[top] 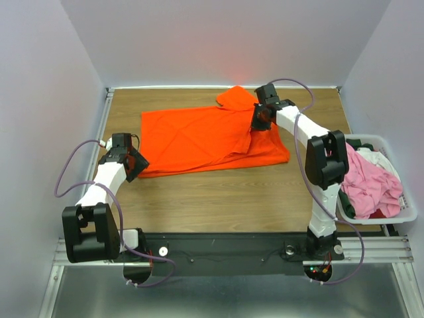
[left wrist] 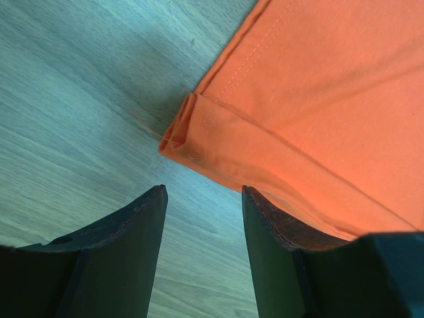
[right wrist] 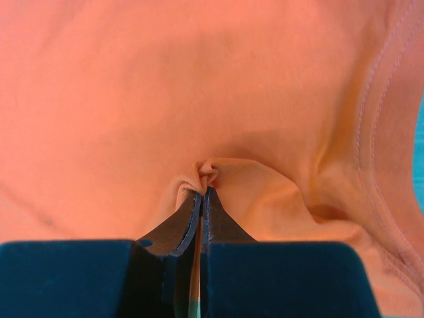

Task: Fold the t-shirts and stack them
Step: Fold the tshirt

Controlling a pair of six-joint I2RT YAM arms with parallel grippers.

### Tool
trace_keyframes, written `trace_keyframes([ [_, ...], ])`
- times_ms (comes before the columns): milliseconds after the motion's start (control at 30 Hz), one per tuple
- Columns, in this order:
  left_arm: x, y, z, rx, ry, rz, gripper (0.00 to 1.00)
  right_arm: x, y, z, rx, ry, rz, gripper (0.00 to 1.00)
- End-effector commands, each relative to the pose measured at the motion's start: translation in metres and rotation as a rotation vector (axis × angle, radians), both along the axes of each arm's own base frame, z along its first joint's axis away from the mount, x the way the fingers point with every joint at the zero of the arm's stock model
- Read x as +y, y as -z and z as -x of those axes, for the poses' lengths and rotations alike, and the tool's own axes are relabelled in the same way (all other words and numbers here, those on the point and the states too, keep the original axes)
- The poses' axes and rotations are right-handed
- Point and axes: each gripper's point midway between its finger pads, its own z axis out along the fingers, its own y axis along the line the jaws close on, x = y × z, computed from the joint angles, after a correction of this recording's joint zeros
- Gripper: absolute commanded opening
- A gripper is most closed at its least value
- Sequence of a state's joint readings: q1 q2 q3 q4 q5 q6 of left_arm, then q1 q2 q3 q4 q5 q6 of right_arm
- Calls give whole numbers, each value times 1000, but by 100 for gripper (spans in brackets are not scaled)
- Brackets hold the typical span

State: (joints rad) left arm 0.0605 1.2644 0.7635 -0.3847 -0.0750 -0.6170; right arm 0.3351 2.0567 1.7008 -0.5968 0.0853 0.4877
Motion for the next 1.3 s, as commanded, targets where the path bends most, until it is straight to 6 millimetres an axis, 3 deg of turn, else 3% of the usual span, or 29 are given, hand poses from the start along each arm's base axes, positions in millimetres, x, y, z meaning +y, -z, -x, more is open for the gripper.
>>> trace_keyframes([
  [0,0,-10,-6,-28,18,-15,61,-1,-23,-26,-88,42,-4,1],
  [267,1,-8,-4,-20,18,-17,61,-9,-25,-44,-109,114,-26,1],
  [533,1,-6,-2,-13,22,-18,61,-15,-10,-51,-83,161,-48,2],
  [600,1,-6,-2,-15,23,-19,61,-14,-5,-51,-75,161,-52,7],
  [667,1,-5,-2,-13,22,-19,61,-13,0,-50,-62,161,-58,21],
  [733,1,-6,-2,-13,20,-18,61,-14,3,-47,-53,160,-54,27],
  [800,1,-6,-3,-15,23,-17,61,-19,-1,-46,-64,169,-37,32],
  [967,5,-12,-8,-24,29,-47,61,-26,-24,-38,-105,124,6,62],
  [1000,7,-12,-9,-19,31,-55,61,-27,-38,-36,-130,111,6,64],
  [1067,10,-16,-14,-22,26,-74,61,-29,-37,-25,-123,57,32,73],
  [1133,10,-19,-18,-25,26,-69,61,-32,-50,-14,-137,41,34,78],
  [1167,9,-23,-24,-35,22,-61,61,-37,-41,-4,-115,38,54,78],
  [1200,8,-26,-28,-43,20,-56,61,-42,-52,2,-135,42,60,78],
  [1267,6,-32,-37,-59,18,-35,59,-43,-43,17,-110,10,68,78],
])
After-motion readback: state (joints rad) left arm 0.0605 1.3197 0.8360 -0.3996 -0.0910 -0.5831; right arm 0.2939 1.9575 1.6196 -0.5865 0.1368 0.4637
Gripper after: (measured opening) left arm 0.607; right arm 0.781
